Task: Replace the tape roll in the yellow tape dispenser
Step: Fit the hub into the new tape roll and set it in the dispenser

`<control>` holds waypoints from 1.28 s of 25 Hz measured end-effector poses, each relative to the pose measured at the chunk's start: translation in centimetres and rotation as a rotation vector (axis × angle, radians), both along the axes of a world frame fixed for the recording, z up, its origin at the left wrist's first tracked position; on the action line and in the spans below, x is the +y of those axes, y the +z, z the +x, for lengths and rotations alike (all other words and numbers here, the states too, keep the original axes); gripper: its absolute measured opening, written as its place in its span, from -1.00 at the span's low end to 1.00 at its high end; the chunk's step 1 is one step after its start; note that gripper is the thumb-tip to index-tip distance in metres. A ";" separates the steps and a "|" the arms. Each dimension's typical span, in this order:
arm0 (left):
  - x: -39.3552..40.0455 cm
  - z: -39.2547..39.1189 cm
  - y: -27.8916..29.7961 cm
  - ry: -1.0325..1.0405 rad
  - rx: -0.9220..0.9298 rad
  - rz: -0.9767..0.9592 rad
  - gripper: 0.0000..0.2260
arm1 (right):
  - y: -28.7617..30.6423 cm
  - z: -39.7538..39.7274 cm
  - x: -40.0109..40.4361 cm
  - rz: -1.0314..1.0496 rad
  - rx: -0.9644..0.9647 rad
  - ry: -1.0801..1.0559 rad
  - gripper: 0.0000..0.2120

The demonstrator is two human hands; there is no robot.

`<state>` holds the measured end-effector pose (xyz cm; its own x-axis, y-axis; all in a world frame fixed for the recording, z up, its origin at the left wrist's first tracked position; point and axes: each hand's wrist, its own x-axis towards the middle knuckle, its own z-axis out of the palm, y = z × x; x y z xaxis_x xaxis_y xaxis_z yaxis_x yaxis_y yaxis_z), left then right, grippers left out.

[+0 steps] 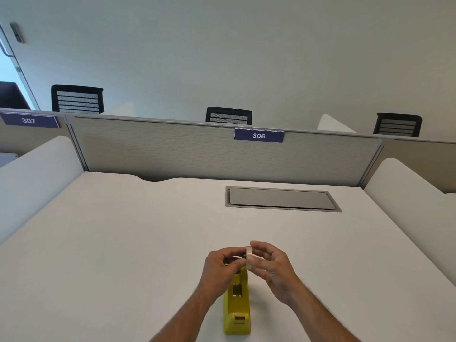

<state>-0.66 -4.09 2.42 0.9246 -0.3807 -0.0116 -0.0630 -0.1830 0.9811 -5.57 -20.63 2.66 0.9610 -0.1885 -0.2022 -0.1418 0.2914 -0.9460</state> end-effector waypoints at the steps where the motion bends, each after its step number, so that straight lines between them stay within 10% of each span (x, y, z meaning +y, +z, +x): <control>1: 0.0 0.0 0.0 0.001 0.005 -0.009 -0.77 | -0.1 0.0 0.0 0.002 0.001 0.002 -0.59; 32: 1.5 0.5 -2.0 0.083 0.108 0.064 -0.81 | -2.1 -0.9 2.7 -0.313 0.031 -0.092 -0.80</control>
<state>-0.12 -2.61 0.39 0.9450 -0.2979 -0.1346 0.0605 -0.2452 0.9676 -6.48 -17.97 0.56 0.9315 -0.3314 -0.1496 -0.1585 0.0002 -0.9874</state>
